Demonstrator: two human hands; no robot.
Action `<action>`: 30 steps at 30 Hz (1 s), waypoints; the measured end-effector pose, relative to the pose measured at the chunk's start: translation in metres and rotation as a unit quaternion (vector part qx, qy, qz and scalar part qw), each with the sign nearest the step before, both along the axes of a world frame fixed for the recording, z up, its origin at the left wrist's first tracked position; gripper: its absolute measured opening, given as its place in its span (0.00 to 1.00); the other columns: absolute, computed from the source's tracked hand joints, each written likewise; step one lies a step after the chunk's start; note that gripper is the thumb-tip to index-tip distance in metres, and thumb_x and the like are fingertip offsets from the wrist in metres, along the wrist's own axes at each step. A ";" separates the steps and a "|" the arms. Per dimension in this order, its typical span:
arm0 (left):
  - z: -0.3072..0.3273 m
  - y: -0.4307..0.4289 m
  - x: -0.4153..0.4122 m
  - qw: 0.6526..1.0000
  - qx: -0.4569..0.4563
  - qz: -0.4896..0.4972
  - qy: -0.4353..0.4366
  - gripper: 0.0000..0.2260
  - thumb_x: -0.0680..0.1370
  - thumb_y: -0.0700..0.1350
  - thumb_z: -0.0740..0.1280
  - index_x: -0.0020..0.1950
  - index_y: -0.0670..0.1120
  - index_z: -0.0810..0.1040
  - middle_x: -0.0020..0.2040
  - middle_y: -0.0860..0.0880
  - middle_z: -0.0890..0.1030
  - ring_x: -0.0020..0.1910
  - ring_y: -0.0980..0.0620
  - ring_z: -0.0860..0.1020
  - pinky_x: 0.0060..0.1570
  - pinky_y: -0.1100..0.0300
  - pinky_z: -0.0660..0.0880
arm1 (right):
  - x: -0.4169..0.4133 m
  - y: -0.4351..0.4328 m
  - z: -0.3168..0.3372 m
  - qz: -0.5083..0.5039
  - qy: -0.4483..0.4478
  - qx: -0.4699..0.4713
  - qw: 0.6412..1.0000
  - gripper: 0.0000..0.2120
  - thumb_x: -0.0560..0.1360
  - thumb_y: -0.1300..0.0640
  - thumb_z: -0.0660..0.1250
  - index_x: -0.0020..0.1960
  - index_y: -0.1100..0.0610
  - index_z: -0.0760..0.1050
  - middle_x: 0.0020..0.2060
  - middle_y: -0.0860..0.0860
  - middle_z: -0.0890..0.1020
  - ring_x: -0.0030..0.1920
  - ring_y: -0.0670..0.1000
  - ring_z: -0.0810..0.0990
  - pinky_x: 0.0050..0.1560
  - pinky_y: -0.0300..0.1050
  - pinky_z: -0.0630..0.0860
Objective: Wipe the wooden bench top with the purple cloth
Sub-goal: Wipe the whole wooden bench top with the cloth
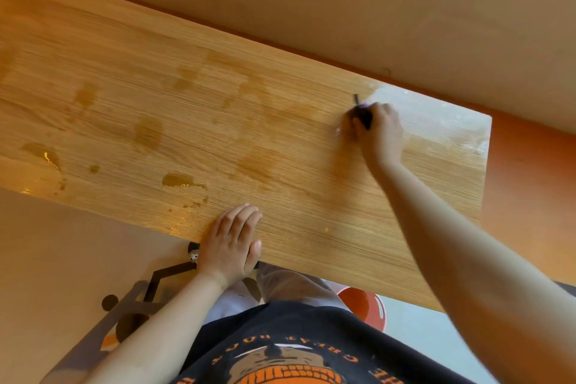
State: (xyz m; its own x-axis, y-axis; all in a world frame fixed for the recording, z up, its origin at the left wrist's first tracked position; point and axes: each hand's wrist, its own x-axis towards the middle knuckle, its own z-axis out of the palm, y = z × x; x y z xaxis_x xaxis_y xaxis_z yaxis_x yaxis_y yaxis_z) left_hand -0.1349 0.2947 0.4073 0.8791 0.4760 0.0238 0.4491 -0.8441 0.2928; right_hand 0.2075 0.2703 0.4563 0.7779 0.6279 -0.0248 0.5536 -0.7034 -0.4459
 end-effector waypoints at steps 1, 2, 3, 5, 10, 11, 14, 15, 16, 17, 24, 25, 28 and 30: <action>0.000 0.001 0.001 1.000 -0.001 0.001 0.000 0.22 0.75 0.50 0.57 0.67 0.41 0.67 0.65 0.44 0.69 0.66 0.43 0.68 0.65 0.47 0.66 | -0.020 0.010 -0.001 0.039 0.010 0.015 0.999 0.13 0.75 0.54 0.66 0.54 0.61 0.74 0.52 0.57 0.77 0.52 0.56 0.74 0.47 0.42 0.66; 0.001 0.001 0.002 1.000 -0.001 0.001 0.001 0.22 0.75 0.50 0.57 0.67 0.41 0.67 0.65 0.44 0.69 0.65 0.43 0.69 0.65 0.46 0.67 | -0.039 0.019 -0.001 0.076 0.018 0.028 0.997 0.13 0.74 0.53 0.67 0.55 0.60 0.75 0.52 0.56 0.77 0.53 0.55 0.73 0.48 0.43 0.66; 0.001 0.001 0.002 1.000 -0.003 0.001 0.003 0.22 0.75 0.50 0.57 0.67 0.42 0.67 0.65 0.44 0.69 0.65 0.43 0.69 0.64 0.46 0.67 | -0.055 0.026 -0.002 0.110 0.019 0.037 0.993 0.13 0.74 0.53 0.67 0.55 0.60 0.75 0.51 0.55 0.77 0.52 0.55 0.73 0.47 0.43 0.67; 0.002 0.001 0.003 1.000 -0.007 0.003 0.006 0.22 0.76 0.50 0.56 0.67 0.42 0.67 0.65 0.44 0.69 0.65 0.43 0.69 0.64 0.45 0.68 | -0.073 0.033 -0.004 0.171 0.007 0.041 0.984 0.12 0.74 0.53 0.68 0.53 0.60 0.75 0.49 0.55 0.77 0.51 0.55 0.74 0.46 0.44 0.69; 0.002 0.000 0.003 1.000 -0.006 0.005 0.004 0.22 0.75 0.50 0.56 0.66 0.42 0.67 0.65 0.44 0.69 0.65 0.43 0.69 0.64 0.45 0.68 | -0.025 0.009 -0.004 0.177 0.024 0.043 0.983 0.12 0.74 0.52 0.68 0.52 0.59 0.75 0.49 0.55 0.77 0.49 0.54 0.75 0.47 0.47 0.72; 0.002 0.000 0.003 1.000 -0.003 0.005 0.004 0.22 0.75 0.50 0.56 0.67 0.42 0.67 0.65 0.44 0.69 0.65 0.43 0.69 0.64 0.45 0.68 | -0.008 0.000 -0.004 0.144 0.027 0.041 0.988 0.11 0.74 0.53 0.68 0.52 0.59 0.75 0.49 0.55 0.77 0.49 0.54 0.74 0.48 0.47 0.72; 0.001 -0.001 0.001 1.000 -0.001 0.006 -0.001 0.22 0.75 0.50 0.57 0.67 0.42 0.67 0.65 0.44 0.69 0.65 0.43 0.68 0.64 0.46 0.67 | 0.047 -0.028 -0.002 0.016 0.018 0.020 1.000 0.10 0.74 0.53 0.67 0.50 0.59 0.75 0.49 0.56 0.77 0.49 0.56 0.75 0.46 0.46 0.69; 0.001 -0.001 0.001 1.000 -0.002 0.006 -0.002 0.22 0.75 0.50 0.57 0.67 0.42 0.67 0.65 0.44 0.69 0.65 0.43 0.69 0.64 0.46 0.67 | 0.065 -0.034 -0.001 -0.025 0.010 0.011 1.000 0.10 0.74 0.54 0.67 0.50 0.60 0.74 0.49 0.58 0.77 0.49 0.58 0.75 0.45 0.47 0.68; 0.001 -0.001 0.002 1.000 -0.001 0.007 -0.002 0.22 0.75 0.50 0.57 0.67 0.42 0.67 0.65 0.44 0.69 0.65 0.43 0.69 0.64 0.46 0.66 | 0.080 -0.038 0.000 -0.063 0.005 0.005 0.998 0.10 0.74 0.54 0.67 0.49 0.61 0.74 0.49 0.58 0.77 0.49 0.59 0.75 0.44 0.46 0.67; 0.001 -0.001 0.002 1.000 0.000 0.007 -0.001 0.22 0.75 0.50 0.57 0.67 0.42 0.67 0.65 0.44 0.69 0.65 0.43 0.69 0.64 0.46 0.66 | 0.091 -0.037 0.001 -0.096 0.004 0.001 0.995 0.10 0.74 0.55 0.66 0.50 0.61 0.74 0.50 0.59 0.77 0.49 0.59 0.75 0.44 0.46 0.67; 0.003 0.000 0.002 1.000 0.002 0.008 0.005 0.23 0.74 0.50 0.57 0.67 0.42 0.67 0.65 0.44 0.68 0.65 0.44 0.68 0.63 0.45 0.67 | 0.039 0.039 0.002 -0.007 -0.002 0.020 1.000 0.11 0.75 0.57 0.66 0.55 0.61 0.75 0.54 0.59 0.77 0.55 0.59 0.73 0.52 0.46 0.67; 0.004 -0.001 0.003 1.000 0.003 0.010 0.004 0.22 0.74 0.50 0.57 0.67 0.42 0.67 0.65 0.44 0.68 0.65 0.44 0.68 0.63 0.45 0.67 | 0.018 0.048 0.000 0.039 0.005 0.031 0.999 0.12 0.75 0.57 0.66 0.55 0.61 0.75 0.53 0.59 0.77 0.54 0.58 0.73 0.51 0.46 0.67; 0.005 -0.001 0.003 1.000 0.005 0.009 0.003 0.22 0.75 0.50 0.57 0.66 0.42 0.67 0.65 0.44 0.68 0.65 0.44 0.68 0.63 0.46 0.67 | -0.030 0.061 -0.007 0.137 0.002 0.050 0.989 0.12 0.75 0.56 0.67 0.54 0.61 0.75 0.51 0.57 0.77 0.53 0.56 0.73 0.46 0.44 0.66; 0.006 -0.001 0.003 1.000 0.009 0.006 0.000 0.22 0.74 0.50 0.57 0.66 0.42 0.67 0.65 0.44 0.68 0.65 0.44 0.68 0.64 0.46 0.66 | -0.038 0.058 -0.009 0.177 -0.008 0.048 0.983 0.12 0.75 0.55 0.68 0.54 0.61 0.75 0.49 0.56 0.77 0.51 0.55 0.74 0.45 0.43 0.66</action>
